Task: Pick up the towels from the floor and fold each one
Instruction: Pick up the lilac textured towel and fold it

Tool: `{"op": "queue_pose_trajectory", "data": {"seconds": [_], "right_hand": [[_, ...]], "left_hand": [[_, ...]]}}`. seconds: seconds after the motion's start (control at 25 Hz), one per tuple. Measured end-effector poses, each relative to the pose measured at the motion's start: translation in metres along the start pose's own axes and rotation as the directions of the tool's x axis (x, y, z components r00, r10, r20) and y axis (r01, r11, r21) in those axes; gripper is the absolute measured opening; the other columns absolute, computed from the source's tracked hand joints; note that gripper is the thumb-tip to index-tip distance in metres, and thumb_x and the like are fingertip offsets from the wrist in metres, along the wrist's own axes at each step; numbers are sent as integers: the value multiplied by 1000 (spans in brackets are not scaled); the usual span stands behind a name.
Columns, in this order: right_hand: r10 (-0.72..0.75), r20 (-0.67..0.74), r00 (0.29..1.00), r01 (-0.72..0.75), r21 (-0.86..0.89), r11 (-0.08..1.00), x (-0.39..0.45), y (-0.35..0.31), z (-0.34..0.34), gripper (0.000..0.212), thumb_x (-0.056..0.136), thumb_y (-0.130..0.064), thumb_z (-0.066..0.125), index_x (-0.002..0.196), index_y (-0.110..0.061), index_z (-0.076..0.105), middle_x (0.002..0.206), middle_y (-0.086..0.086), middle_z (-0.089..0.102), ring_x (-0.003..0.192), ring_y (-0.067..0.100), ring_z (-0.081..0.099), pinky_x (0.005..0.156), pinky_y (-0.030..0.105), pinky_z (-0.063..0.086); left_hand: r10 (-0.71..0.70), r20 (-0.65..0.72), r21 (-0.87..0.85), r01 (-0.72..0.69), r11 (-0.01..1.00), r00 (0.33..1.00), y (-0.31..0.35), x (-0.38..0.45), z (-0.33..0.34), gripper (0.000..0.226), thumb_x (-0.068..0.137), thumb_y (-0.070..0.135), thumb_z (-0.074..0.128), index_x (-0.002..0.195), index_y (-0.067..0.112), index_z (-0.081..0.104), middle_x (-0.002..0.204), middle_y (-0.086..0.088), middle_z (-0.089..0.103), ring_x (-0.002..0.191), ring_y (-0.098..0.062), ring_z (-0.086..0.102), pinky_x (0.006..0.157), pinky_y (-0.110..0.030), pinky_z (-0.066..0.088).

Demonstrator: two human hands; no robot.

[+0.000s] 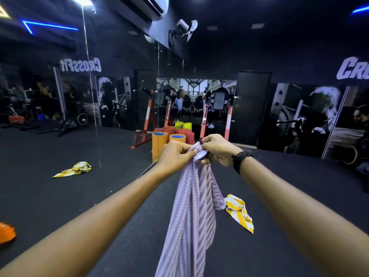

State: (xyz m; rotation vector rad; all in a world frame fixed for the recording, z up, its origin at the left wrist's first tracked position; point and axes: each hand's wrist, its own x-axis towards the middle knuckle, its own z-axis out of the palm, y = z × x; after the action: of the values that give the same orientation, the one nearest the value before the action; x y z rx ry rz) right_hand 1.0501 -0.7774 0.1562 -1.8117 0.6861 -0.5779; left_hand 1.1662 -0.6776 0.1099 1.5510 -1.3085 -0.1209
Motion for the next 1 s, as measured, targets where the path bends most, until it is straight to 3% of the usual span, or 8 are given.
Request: {"op": "queue_pose_trajectory", "data": {"seconds": [0.12,0.24,0.36,0.48,0.68,0.8,0.88,1.0], "right_hand": [[88,-12,996,-88,31,996,5,1,-2,23,92,9,36,79,2,54,66,15,58,37,14,57,40,23,51],[186,17,982,-187,112,976,3,1,-5,16,93,5,37,93,8,53,65,18,64,41,20,62,35,21,47],[222,139,965,-237,105,966,-5,1,-6,23,99,-5,35,95,7,54,87,23,67,54,21,68,35,19,46],[116,229,966,-102,-73,992,-6,5,-10,25,102,-22,36,106,-5,55,89,13,73,68,19,66,55,23,50],[-8,460,888,229,-425,876,-7,15,-28,54,76,-63,61,91,-11,60,75,4,53,62,15,38,54,25,26],[78,519,851,269,-558,785,-8,30,-25,59,66,-58,75,99,-10,71,87,-1,66,74,14,52,63,24,39],[119,550,827,259,-560,787,-8,40,-20,48,72,-44,79,109,-14,69,108,-5,71,94,9,65,86,25,51],[253,512,821,278,-745,606,-1,59,-20,46,75,-36,80,115,-21,63,112,-11,67,105,10,62,97,28,48]], "left_hand": [[70,28,25,-71,997,997,1,-6,10,11,86,47,64,93,43,71,72,9,60,73,-6,47,65,-31,42],[110,81,103,-118,988,991,2,-13,11,26,79,40,75,101,28,75,81,6,74,71,-3,52,66,-37,52],[139,-54,136,-130,982,989,-1,-13,12,15,86,26,70,95,16,77,68,6,63,63,-6,46,56,-40,46],[51,-227,67,-36,997,973,-3,-10,11,20,92,20,61,83,7,74,73,-12,70,66,-11,52,64,-44,51],[-94,-149,-187,66,980,984,4,3,-11,28,89,34,53,86,11,69,91,-19,70,79,-19,61,82,-51,53],[-133,-144,-360,73,930,981,25,15,-31,24,100,20,48,85,11,65,83,-9,67,74,-13,63,69,-31,58],[-138,-171,-402,59,914,976,39,23,-48,25,101,19,45,85,13,64,78,-2,64,65,-8,62,55,-20,52],[-153,-230,-396,51,917,961,41,38,-74,25,101,22,46,85,15,64,83,-3,64,73,-14,62,69,-30,55]]}}
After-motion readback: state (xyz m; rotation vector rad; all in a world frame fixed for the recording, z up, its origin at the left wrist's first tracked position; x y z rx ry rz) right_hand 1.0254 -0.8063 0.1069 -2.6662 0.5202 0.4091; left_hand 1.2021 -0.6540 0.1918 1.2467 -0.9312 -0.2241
